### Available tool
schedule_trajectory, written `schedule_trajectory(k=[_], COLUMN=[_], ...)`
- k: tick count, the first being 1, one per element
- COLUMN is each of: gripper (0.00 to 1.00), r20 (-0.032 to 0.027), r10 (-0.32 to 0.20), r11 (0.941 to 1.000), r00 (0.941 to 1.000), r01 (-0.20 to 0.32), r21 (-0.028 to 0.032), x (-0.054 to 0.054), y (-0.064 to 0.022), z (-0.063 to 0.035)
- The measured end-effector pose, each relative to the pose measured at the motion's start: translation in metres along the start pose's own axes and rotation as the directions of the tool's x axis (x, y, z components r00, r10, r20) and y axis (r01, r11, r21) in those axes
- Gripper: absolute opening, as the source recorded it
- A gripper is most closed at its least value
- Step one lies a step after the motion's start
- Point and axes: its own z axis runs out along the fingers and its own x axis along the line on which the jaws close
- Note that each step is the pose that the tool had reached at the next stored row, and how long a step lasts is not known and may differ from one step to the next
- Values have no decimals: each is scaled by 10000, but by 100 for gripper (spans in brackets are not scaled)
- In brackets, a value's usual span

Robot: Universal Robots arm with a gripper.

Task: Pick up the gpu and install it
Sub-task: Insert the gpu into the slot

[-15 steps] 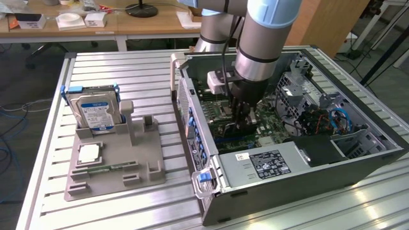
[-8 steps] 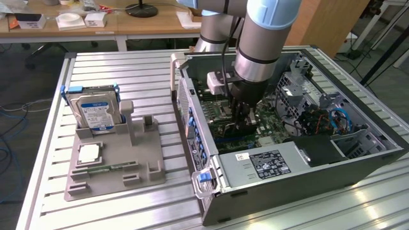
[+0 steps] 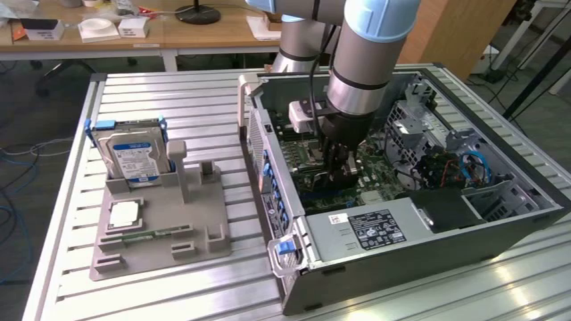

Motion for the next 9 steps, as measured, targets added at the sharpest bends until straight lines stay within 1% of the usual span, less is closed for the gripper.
schedule_trajectory(k=[9], gripper=[26], r20=[3], r10=[0], r11=[10000], r00=[10000], r01=[0], r21=[2], x=[0], y=[0], z=[-5])
